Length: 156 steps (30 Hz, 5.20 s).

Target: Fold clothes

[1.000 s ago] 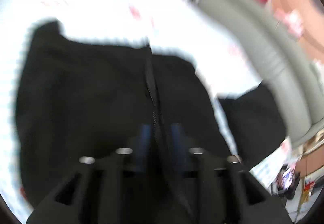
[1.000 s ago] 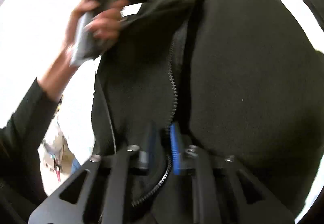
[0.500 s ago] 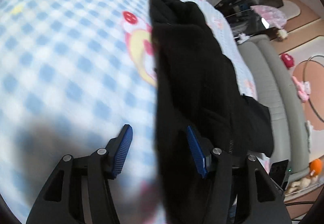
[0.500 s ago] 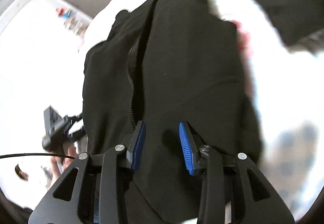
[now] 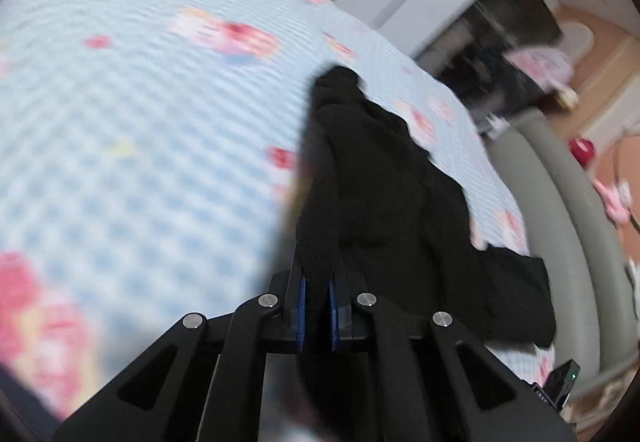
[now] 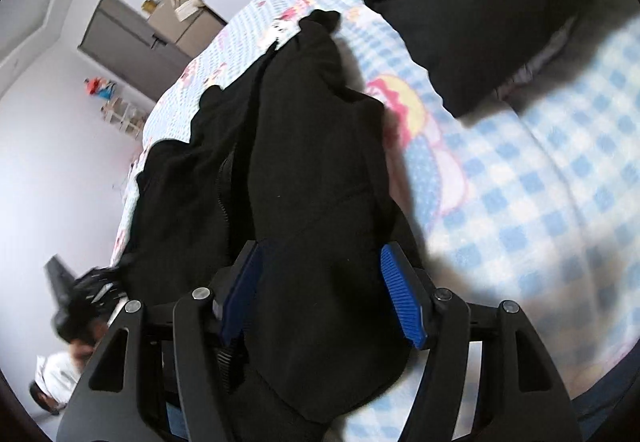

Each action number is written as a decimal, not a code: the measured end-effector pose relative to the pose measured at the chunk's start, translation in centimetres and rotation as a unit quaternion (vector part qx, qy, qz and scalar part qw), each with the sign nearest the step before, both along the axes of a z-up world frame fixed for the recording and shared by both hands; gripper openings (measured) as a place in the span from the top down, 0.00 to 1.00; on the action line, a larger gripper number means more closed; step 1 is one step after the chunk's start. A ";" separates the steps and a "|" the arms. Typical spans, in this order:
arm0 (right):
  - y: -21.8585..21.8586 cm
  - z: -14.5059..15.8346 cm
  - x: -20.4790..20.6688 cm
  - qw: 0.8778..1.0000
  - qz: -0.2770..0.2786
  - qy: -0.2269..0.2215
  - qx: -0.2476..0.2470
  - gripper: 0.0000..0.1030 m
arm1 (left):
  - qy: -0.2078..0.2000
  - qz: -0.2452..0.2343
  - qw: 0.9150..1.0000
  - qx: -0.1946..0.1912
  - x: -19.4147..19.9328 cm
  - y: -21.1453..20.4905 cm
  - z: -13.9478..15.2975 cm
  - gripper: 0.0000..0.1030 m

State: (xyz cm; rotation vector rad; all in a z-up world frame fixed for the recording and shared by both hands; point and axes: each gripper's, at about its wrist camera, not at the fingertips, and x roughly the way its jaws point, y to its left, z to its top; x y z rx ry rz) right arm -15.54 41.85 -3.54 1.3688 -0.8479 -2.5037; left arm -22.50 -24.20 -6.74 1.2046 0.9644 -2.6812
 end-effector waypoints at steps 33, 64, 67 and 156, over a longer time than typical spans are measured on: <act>-9.2 0.8 -2.1 0.986 0.141 0.076 -0.046 0.58 | -0.118 -0.343 0.927 -0.099 -4.2 23.7 -8.2 0.84; -0.2 -4.1 -2.4 0.999 0.032 -0.035 -0.005 0.42 | -0.042 -0.278 0.953 0.113 -8.7 19.8 -3.4 0.89; -2.5 -4.4 -4.0 0.997 0.067 -0.031 -0.032 0.42 | -0.016 -0.187 0.975 0.122 -8.0 12.3 -2.8 0.90; -16.7 -6.3 0.1 0.974 0.223 -0.031 0.009 0.42 | -0.135 -0.340 0.920 -0.142 1.2 12.4 -9.1 0.62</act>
